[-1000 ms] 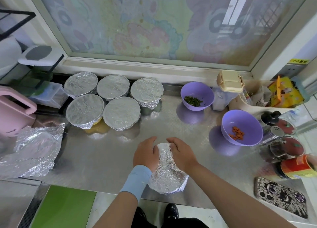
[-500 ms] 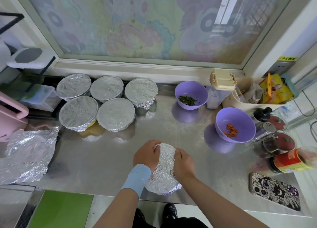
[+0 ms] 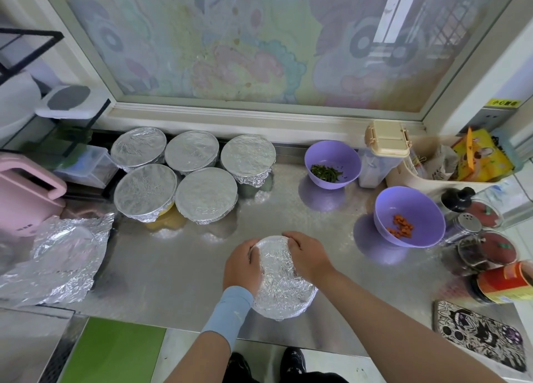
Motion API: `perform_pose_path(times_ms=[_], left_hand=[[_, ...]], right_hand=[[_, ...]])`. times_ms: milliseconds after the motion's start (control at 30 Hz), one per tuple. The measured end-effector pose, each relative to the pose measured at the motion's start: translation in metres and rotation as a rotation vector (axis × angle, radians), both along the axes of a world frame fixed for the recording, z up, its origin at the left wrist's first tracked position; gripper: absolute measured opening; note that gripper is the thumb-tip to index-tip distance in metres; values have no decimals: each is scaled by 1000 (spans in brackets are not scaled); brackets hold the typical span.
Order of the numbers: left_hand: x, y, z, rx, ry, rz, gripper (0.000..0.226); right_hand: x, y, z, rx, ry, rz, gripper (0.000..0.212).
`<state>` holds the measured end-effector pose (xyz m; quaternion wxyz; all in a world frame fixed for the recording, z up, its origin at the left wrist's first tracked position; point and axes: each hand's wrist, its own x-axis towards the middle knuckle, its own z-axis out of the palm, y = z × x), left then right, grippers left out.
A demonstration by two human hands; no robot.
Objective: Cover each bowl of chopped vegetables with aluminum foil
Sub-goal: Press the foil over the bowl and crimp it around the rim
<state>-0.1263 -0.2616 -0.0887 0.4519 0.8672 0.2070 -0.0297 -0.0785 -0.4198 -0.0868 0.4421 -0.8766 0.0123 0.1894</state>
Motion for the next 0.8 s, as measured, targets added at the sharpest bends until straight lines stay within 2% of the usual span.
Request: perform_pose_path(times_ms=[100, 200, 300, 400, 567, 800], left_hand=[[-4, 3, -2, 57, 14, -31, 29], [5, 8, 1, 89, -3, -102, 36], [23, 7, 5, 99, -58, -257, 36], [34, 1, 1, 114, -23, -389, 29], [31, -1, -8, 138, -33, -302, 24], [39, 2, -3, 68, 107, -258, 20]], right_hand=[[-5, -6, -10, -233, -163, 96, 39], [-7, 0, -8, -261, -355, 72, 31], [-10, 8, -5, -169, -282, 16, 20], [-9, 8, -8, -104, -236, -38, 17], [-5, 5, -12, -46, -189, -54, 16], [-2, 5, -10, -126, -174, 39, 20]])
